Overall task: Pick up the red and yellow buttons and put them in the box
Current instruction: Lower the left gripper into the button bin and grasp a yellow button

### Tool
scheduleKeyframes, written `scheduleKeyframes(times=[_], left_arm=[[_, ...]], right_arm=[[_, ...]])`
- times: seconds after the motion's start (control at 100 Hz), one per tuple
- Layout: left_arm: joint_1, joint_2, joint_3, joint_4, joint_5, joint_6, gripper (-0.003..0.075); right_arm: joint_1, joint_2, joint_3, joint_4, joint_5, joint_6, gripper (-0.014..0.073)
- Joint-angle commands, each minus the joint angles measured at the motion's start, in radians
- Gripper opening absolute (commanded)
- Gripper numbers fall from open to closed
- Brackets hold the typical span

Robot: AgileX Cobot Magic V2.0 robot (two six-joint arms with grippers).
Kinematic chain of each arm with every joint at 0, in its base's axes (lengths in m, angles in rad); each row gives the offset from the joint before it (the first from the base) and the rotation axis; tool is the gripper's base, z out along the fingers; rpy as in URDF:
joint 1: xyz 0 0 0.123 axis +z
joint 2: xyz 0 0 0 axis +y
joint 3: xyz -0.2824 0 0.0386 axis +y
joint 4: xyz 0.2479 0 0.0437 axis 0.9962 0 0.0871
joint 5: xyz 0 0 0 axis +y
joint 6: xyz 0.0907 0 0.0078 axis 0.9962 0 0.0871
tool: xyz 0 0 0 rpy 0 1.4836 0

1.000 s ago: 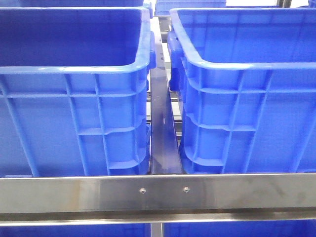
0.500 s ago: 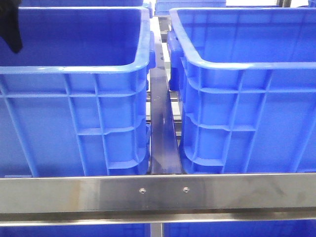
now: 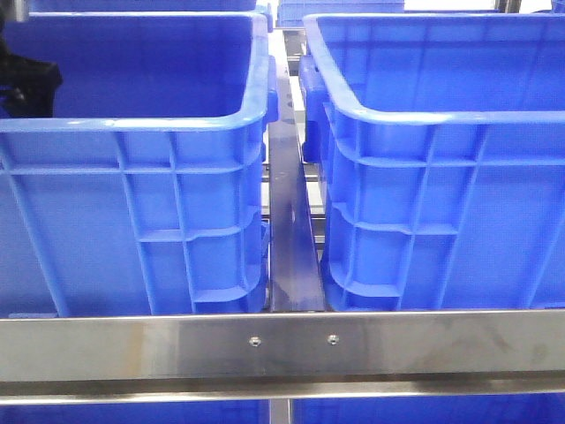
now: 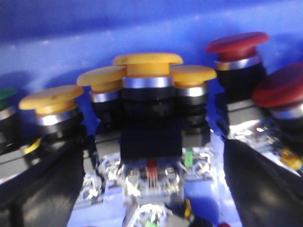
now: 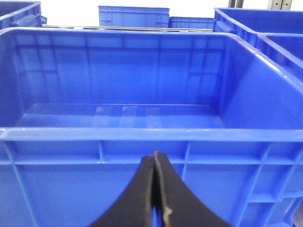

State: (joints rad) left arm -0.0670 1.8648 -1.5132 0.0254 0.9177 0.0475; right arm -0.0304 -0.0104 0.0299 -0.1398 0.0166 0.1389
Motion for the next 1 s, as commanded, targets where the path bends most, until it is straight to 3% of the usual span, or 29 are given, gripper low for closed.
scheduleKeyframes(times=[0.0,0.36,0.45,0.69,0.99], left_arm=[[-0.005,-0.034,-0.036,-0.004,-0.054,-0.002,0.0568],[-0.005,-0.005,-0.036,-0.004,-0.094,-0.002,0.0557],[-0.005,-0.005,-0.036,-0.004,-0.097,-0.002,0.0493],[-0.005,-0.005,-0.038,-0.004,-0.113,-0.002,0.0232],[-0.005,-0.02,-0.038,-0.006,-0.146,-0.002,0.0205]], right_arm=[[0.0,-0.023,-0.017,-0.005,-0.077,0.0,-0.0041],[0.0,-0.023,-0.017,-0.005,-0.077,0.0,-0.0041],[0.0,-0.023,-0.017,-0.005,-0.077,0.0,-0.0041],[0.0,-0.023,-0.017,-0.005,-0.077,0.0,-0.0041],[0.0,-0.023,-0.017,-0.005,-0.077,0.0,-0.0041]])
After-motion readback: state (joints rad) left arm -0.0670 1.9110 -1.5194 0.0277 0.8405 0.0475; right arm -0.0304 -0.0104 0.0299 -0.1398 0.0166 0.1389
